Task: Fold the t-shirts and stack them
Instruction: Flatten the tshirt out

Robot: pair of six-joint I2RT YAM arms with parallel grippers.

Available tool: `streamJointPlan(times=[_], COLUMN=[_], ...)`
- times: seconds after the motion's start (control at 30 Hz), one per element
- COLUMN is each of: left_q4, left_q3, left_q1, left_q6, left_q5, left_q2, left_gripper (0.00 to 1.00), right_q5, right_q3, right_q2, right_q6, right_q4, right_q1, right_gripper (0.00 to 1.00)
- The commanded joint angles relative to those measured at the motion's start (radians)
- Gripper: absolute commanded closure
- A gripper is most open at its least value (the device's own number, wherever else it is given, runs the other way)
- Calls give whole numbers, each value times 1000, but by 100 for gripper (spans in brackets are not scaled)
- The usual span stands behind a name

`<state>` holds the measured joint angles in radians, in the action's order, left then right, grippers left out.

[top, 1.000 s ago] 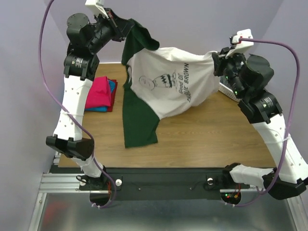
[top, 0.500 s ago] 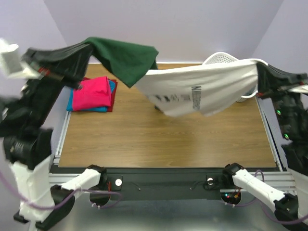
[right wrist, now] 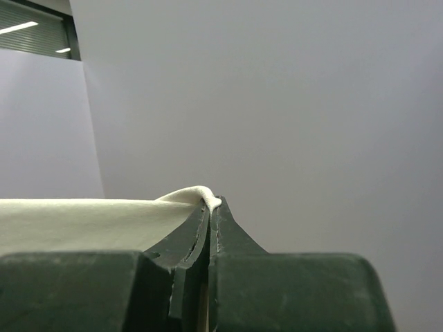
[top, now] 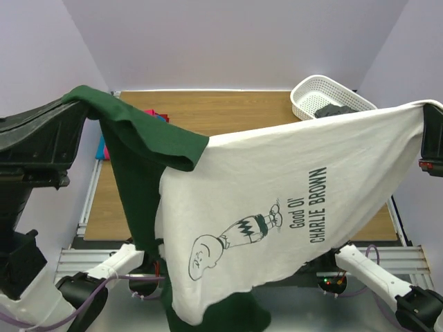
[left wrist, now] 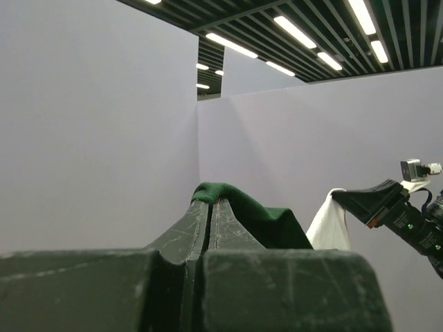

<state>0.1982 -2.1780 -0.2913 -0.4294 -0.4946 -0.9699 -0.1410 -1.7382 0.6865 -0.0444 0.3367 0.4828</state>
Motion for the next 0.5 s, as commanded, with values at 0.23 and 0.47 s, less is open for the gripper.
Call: streamJointPlan(times=[0.23, 0.47], left_q4=[-54, -34], left_q3=[233, 440], left_q1=[9, 41], left_q6=[79, 208], left_q5=[94, 457], left_q2=[-185, -530], left_gripper=[100, 90], right_q5=[-159, -328], right_q3=[241, 753], right_q2=[21, 125], right_q6=[8, 150], right_q4=[-27, -259], right_q1=[-12, -12], right_gripper=[100, 100])
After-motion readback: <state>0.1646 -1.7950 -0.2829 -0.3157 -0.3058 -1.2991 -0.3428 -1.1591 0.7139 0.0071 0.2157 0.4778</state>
